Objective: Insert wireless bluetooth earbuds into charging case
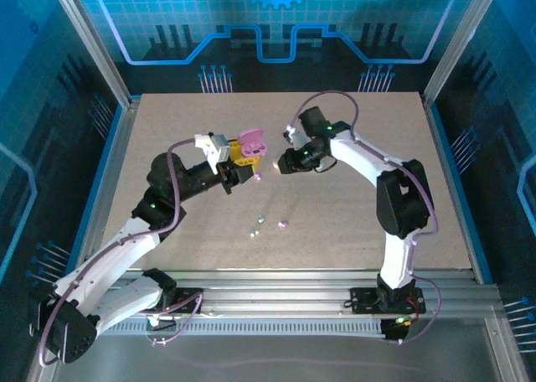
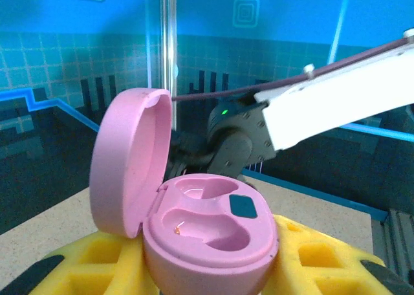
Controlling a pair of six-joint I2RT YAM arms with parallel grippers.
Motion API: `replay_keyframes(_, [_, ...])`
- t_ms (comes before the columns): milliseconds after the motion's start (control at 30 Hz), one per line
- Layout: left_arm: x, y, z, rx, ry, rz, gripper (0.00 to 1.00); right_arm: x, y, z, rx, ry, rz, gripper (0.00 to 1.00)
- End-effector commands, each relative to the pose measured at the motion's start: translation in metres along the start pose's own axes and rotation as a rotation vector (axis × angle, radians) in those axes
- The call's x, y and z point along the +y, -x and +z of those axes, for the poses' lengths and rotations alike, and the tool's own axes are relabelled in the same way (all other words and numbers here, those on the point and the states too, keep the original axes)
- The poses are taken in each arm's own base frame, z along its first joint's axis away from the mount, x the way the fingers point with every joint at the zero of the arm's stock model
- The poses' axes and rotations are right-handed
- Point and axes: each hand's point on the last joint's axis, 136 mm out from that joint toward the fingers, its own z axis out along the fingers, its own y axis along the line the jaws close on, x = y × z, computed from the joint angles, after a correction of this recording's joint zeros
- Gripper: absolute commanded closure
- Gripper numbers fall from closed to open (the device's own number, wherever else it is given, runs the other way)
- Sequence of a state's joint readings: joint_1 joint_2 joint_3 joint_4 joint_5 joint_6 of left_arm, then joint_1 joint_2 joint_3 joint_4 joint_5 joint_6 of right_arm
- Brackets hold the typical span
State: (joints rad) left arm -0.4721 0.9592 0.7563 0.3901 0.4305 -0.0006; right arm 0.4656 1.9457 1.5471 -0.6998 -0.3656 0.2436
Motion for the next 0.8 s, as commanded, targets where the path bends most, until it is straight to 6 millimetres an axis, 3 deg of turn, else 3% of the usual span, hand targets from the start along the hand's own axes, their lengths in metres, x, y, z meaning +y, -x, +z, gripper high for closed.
replay_keyframes(0, [-0.001, 0.009, -0.007, -0.011, 0.013, 0.020, 0.65, 0.009, -0.022, 0.007, 0.092, -0.029, 0.001, 0.63])
replay_keyframes(333, [0.000, 0.005, -0.007, -0.009, 0.015, 0.026, 0.65, 0.014, -0.105, 0.026, 0.112, -0.114, 0.291, 0.55])
replay_keyframes(767, [0.000, -0.004, -0.004, 0.013, 0.002, 0.017, 0.65, 0.016, -0.144, 0.048, 0.084, -0.108, 0.495, 0.49])
